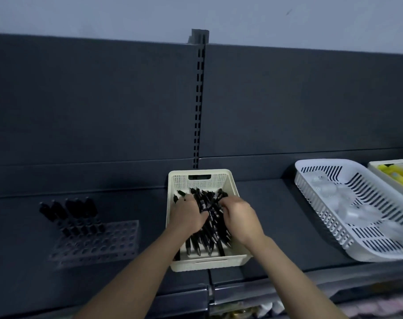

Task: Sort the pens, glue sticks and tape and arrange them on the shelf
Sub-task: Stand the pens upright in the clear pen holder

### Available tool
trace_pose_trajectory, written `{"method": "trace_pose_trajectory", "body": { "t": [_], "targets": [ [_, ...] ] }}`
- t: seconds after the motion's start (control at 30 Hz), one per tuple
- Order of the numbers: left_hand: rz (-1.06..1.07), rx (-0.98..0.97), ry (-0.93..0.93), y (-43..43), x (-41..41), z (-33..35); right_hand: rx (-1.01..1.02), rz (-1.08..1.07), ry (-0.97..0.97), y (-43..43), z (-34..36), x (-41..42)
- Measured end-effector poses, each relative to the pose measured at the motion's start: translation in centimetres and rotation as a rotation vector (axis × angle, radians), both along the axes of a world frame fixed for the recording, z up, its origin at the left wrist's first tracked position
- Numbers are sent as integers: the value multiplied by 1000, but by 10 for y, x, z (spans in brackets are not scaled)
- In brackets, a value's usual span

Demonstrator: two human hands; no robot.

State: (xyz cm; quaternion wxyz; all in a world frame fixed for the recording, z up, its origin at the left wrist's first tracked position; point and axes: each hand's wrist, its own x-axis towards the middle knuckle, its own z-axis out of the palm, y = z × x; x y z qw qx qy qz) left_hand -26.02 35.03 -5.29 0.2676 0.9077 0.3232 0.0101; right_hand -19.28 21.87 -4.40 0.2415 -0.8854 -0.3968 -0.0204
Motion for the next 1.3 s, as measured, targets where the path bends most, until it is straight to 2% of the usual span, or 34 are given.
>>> {"method": "trace_pose_trajectory", "body": {
  "t": [0.13,0.27,0.37,0.53,0.67,0.77,0.83,1.0,1.2,1.3],
  "targets": [
    [105,21,27,-6,11,0,117,4,39,-3,-3,6],
    [245,-131,55,-11,19,-3,188,-26,87,-9,-2,8],
    [260,-132,66,-15,23,-11,186,-19,92,-10,-4,7],
    [327,-280,-124,-12,24,-10,195,-6,97,-11,-4,6],
    [335,-310,-300,-5,22,-1,184,4,89,-10,-6,8],
    [342,-493,-489,3,19,2,167,15,68,-9,-7,8],
    [348,-549,-567,6,15,8,157,19,50,-9,-8,9],
    [323,-576,-696,17,0,22,-59,67,-18,-1,-12,5],
    [326,-642,-766,28,-22,28,-111,58,41,45,3,2],
    [373,-672,-794,29,-33,36,-219,32,122,71,5,7]
  ]
}}
